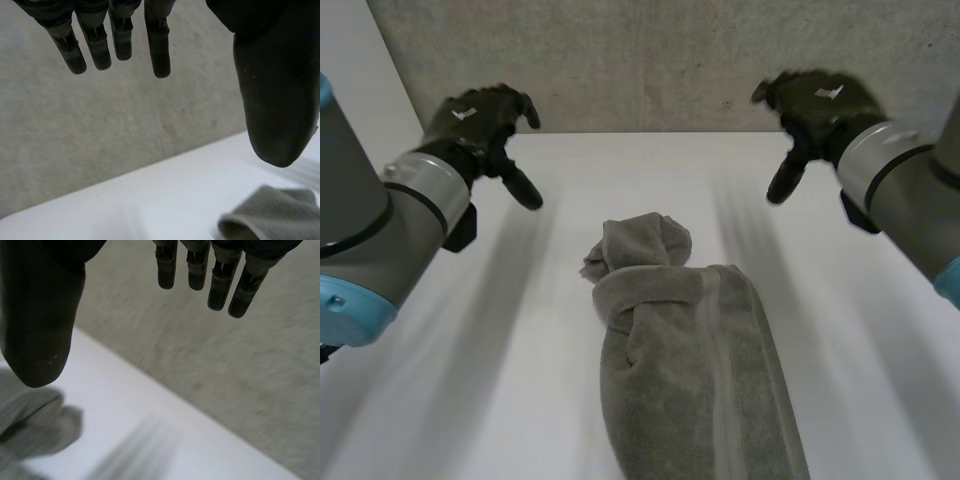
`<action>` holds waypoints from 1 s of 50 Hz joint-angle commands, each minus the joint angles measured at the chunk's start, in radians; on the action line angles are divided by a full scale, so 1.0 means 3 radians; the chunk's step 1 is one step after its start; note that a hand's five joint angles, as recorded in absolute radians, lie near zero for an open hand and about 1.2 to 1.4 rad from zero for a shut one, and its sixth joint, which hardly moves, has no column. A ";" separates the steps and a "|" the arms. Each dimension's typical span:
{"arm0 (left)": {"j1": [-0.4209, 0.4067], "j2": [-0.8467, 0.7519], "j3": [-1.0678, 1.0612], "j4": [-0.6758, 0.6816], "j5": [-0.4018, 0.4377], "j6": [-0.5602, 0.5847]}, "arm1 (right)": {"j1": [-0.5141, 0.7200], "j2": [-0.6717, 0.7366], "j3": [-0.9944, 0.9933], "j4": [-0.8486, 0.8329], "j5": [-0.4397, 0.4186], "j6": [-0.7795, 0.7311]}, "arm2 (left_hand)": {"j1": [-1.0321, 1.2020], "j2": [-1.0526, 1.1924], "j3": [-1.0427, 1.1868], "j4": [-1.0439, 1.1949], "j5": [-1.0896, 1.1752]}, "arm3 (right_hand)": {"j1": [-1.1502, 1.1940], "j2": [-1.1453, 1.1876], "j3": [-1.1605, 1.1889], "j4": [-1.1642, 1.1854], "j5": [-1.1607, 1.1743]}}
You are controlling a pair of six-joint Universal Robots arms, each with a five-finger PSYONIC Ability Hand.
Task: Fold the towel.
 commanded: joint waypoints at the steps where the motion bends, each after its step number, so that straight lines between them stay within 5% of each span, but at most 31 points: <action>1: -0.0014 -0.0284 -0.0040 -0.0016 0.0384 0.0350 | 0.0051 0.0489 -0.0038 0.0252 -0.0326 -0.0480 | -0.0188 -0.0129 -0.0138 -0.0161 -0.0068 | -0.0193 -0.0271 -0.0227 -0.0268 -0.0187; 10: -0.0141 -0.0709 -0.0127 -0.0037 0.0671 0.1000 | 0.0158 0.1011 0.0003 0.0120 -0.0316 -0.0604 | -0.0198 -0.0139 -0.0148 -0.0171 -0.0077 | -0.0193 -0.0271 -0.0227 -0.0268 -0.0187; 22: -0.0377 -0.1144 -0.0112 -0.0027 0.0702 0.1006 | 0.0393 0.1481 0.0172 -0.0713 -0.0091 -0.0466 | -0.0032 0.0027 0.0018 -0.0005 0.0089 | 0.1071 0.0993 0.1038 0.0997 0.1078; 26: -0.0438 -0.1328 -0.0035 -0.0022 0.0671 0.0991 | 0.0429 0.1497 0.0187 -0.0837 -0.0070 -0.0466 | 0.0573 0.0632 0.0622 0.0600 0.0693 | 0.1691 0.1613 0.1657 0.1616 0.1697; 28: -0.0453 -0.1374 0.0001 -0.0022 0.0666 0.0975 | 0.0434 0.1487 0.0182 -0.0883 -0.0096 -0.0466 | 0.1108 0.1167 0.1158 0.1135 0.1228 | 0.3210 0.3131 0.3176 0.3135 0.3216; 30: -0.0459 -0.1405 0.0026 -0.0022 0.0661 0.0950 | 0.0434 0.1487 0.0162 -0.0883 -0.0101 -0.0471 | 0.1759 0.1818 0.1809 0.1786 0.1880 | 0.3873 0.3795 0.3839 0.3798 0.3879; 32: -0.0464 -0.1425 0.0128 -0.0001 0.0656 0.0853 | 0.0434 0.1482 0.0121 -0.0883 -0.0127 -0.0471 | 0.3464 0.3523 0.3514 0.3491 0.3584 | 0.3879 0.3801 0.3846 0.3805 0.3886; 35: -0.0464 -0.1441 0.0226 0.0004 0.0656 0.0817 | 0.0434 0.1466 -0.0022 -0.0888 -0.0208 -0.0491 | 0.3754 0.3813 0.3804 0.3781 0.3875 | 0.3879 0.3801 0.3846 0.3805 0.3886; 38: -0.0459 -0.1497 0.0594 0.0040 0.0528 0.0801 | 0.0434 0.1482 -0.0394 -0.0883 -0.0310 -0.0512 | 0.3754 0.3813 0.3804 0.3781 0.3875 | 0.3879 0.3801 0.3846 0.3805 0.3886; 45: -0.0402 -0.1625 0.2456 0.0264 -0.0417 0.0837 | 0.0393 0.1379 -0.1592 -0.0903 -0.0265 -0.0471 | 0.3754 0.3813 0.3804 0.3781 0.3875 | 0.3879 0.3801 0.3846 0.3805 0.3886; 50: -0.0331 -0.1569 0.3490 0.0687 -0.0464 0.0842 | 0.0281 0.1109 -0.2557 -0.1290 -0.0060 -0.0242 | 0.3754 0.3813 0.3804 0.3781 0.3875 | 0.3879 0.3801 0.3846 0.3805 0.3886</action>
